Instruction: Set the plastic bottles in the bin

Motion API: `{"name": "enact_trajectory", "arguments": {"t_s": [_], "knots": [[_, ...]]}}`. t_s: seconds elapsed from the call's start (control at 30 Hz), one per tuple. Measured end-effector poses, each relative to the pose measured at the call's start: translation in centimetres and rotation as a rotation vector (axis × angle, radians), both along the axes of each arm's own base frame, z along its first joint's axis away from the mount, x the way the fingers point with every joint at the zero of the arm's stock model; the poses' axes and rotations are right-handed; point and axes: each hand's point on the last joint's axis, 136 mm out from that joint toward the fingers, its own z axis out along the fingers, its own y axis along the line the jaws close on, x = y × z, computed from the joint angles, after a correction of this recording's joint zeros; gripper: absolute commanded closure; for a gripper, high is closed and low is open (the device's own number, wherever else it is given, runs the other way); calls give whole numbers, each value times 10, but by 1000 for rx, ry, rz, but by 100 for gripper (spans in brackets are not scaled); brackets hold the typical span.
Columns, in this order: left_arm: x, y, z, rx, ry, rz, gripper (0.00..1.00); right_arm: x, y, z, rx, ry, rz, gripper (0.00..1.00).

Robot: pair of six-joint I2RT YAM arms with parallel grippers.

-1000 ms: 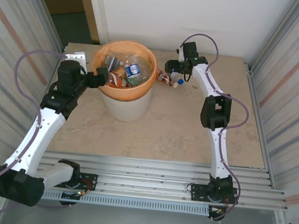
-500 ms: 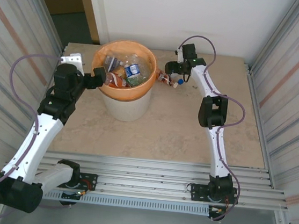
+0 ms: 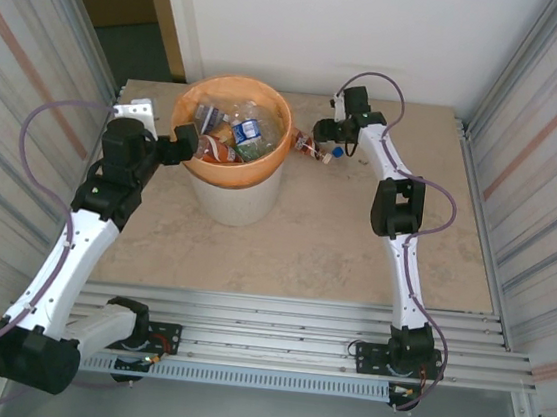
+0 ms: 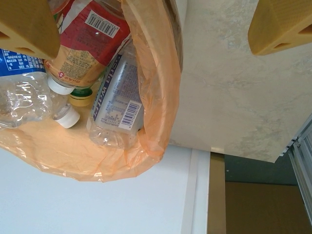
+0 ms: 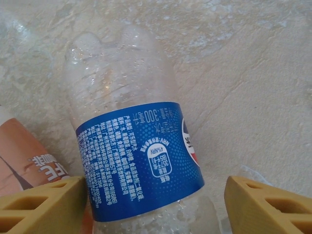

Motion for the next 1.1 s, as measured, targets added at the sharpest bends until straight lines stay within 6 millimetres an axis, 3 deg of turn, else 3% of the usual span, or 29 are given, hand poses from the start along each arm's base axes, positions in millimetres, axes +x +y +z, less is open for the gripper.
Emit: {"name": "enact_trajectory", "arguments": {"t_s": [0.43,0.6,0.93,1.1], "knots": [[1,0,-8,0,19,2,1,2,-19,-18,15,45,-56,31],[1,1,-9,1,20,3,1,2,-21,-19,26,54,-75,48],[2,3,-13,1,24,9,1,-2,-25,-17,15,74,-89,57],[1,5,-16,-2,27,17,1,-16,-30,-3,11,106,-117,60]]}}
